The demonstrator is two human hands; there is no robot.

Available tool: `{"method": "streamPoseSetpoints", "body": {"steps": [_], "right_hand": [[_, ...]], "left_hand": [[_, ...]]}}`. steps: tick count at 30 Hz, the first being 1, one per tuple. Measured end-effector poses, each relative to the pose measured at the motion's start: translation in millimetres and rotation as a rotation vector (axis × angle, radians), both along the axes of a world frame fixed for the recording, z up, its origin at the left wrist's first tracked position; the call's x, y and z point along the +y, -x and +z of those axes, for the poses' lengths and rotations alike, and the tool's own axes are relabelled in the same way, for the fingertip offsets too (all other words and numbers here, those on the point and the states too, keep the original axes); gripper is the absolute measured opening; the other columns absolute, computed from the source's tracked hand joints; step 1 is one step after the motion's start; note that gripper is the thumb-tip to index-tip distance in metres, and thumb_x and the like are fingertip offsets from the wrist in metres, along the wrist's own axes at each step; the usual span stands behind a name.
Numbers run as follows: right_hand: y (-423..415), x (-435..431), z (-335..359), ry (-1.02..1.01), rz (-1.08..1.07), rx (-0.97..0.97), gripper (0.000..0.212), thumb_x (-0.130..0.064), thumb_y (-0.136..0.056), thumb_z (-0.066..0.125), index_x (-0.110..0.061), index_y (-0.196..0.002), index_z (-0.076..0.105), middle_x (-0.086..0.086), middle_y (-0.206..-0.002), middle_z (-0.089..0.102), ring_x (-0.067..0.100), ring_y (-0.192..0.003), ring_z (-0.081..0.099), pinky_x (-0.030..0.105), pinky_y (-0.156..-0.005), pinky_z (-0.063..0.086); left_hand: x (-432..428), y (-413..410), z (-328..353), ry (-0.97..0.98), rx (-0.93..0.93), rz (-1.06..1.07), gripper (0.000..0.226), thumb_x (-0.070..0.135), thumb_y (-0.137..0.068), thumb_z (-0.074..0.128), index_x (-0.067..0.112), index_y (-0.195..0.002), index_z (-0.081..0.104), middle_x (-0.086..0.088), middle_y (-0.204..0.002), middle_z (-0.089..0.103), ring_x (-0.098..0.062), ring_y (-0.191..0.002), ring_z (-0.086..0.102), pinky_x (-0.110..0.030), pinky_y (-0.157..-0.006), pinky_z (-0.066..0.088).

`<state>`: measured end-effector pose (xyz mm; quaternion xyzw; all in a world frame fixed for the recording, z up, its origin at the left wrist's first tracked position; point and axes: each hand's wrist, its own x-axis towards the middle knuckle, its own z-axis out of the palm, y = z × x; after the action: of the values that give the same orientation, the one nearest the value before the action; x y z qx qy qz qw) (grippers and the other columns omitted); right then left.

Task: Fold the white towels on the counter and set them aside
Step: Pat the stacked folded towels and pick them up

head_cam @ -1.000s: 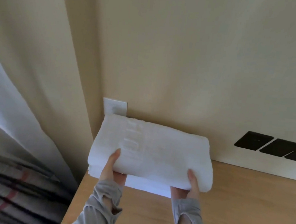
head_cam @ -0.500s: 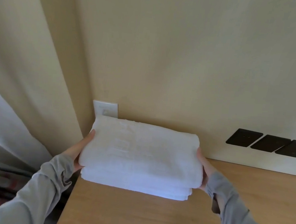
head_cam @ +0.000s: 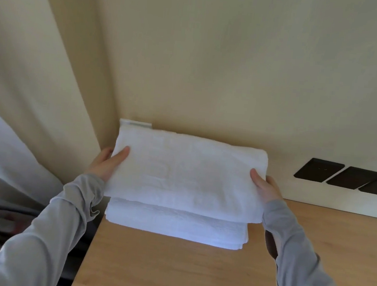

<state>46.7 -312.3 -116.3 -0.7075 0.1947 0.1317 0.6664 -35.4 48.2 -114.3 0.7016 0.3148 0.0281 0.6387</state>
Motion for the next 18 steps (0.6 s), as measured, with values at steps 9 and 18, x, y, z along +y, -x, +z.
{"method": "streamPoseSetpoints", "body": {"steps": [9,18], "right_hand": [[-1.6,2.5,-27.6,0.193,-0.011,0.151,0.064,-0.051,-0.078,0.065,-0.009,-0.125,0.049,0.009,-0.108,0.055,0.03,-0.094,0.053,0.039,-0.085,0.04],[19.5,34.2,2.0,0.945,0.022,-0.405,0.049,-0.025,-0.093,0.051,-0.004,-0.136,0.04,0.02,-0.14,0.04,0.035,-0.126,0.039,0.039,-0.104,0.03]], "left_hand": [[-8.1,-1.1,-22.7,0.019,0.144,0.063,0.062,0.051,-0.082,0.061,0.012,-0.128,0.047,-0.008,-0.111,0.057,-0.021,-0.08,0.055,-0.038,-0.079,0.041],[-71.4,9.6,3.3,-1.116,-0.112,-0.142,0.05,0.038,-0.096,0.042,0.012,-0.138,0.041,-0.017,-0.139,0.044,-0.035,-0.127,0.041,-0.047,-0.102,0.034]]}}
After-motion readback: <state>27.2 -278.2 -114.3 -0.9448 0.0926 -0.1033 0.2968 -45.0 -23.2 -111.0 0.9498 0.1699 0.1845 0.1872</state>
